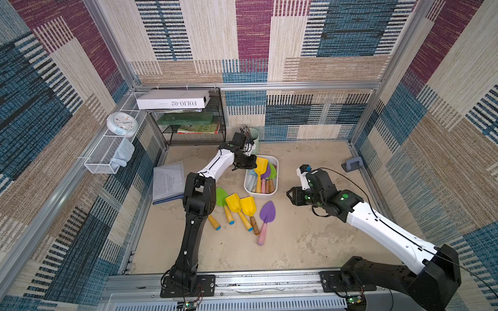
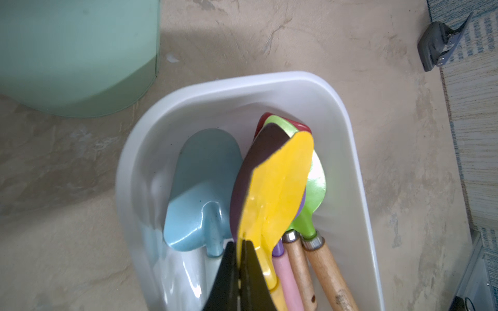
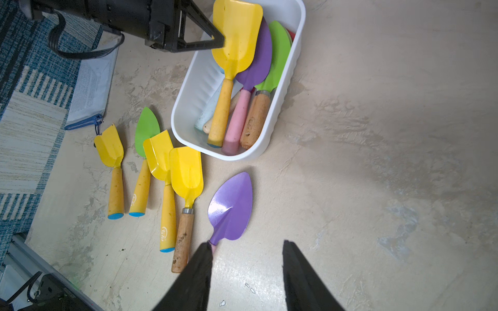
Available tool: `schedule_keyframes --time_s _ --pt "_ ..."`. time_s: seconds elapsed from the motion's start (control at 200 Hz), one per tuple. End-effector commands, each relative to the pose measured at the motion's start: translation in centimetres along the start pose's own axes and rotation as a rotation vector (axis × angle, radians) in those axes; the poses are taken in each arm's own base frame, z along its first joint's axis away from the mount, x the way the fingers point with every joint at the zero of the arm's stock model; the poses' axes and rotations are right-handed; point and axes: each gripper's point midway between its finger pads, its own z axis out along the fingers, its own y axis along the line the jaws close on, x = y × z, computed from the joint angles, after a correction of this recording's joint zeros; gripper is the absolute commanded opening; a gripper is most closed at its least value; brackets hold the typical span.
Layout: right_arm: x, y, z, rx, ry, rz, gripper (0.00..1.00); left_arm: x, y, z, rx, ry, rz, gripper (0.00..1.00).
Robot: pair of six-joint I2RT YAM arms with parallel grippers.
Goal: Put the shovel into the storage box
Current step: Place the shovel in the storage box, then pick up the shovel from the center of the board.
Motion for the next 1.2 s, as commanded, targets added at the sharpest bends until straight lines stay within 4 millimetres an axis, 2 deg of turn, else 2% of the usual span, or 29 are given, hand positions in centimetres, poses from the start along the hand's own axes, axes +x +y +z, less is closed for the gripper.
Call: schedule_keyframes --time_s 0.0,0.16,0.245,0.401,0.501,0.701,0.806,1.017,1.192 --pt "-0.4 0.3 -0.2 -0.016 -0.017 -0.006 0.46 0.8 1.3 0.2 -0.06 0.034 -0.004 0.14" --pt "-0.3 0.3 -0.2 -0.016 -0.016 -0.006 0.46 1.0 1.4 0.2 -0.066 0.043 -0.015 0.34" --pt "-0.2 0.3 -0.2 -0.019 -0.015 -0.008 0.46 0.9 1.2 -0.1 -0.063 0.039 -0.018 0.4" --pt "-0.3 0.3 -0.4 -0.022 -0.019 -0.01 0.46 0.1 0.1 -1.2 -0.048 0.014 -0.014 0.44" --pt "-0.3 0.3 -0.5 -0.023 -0.024 -0.009 0.46 -0.8 -1.0 -2.6 -0.035 -0.017 -0.005 0.44" --pt "0.3 0.0 -0.7 -0.02 -0.018 -0.004 0.46 -2.8 -4.6 -6.3 0.015 -0.097 0.033 0.46" --pt "1.0 -0.1 -0.6 -0.024 -0.001 -0.002 0.46 -3.2 -6.7 -8.2 0.043 -0.125 0.055 0.46" --pt "4.0 0.1 1.0 -0.064 0.103 0.066 0.45 -2.1 -9.5 -12.3 0.089 -0.208 0.054 0.47" --pt "7.2 2.0 2.5 -0.06 0.175 0.109 0.51 1.0 -10.2 -15.4 0.112 -0.277 0.005 0.52"
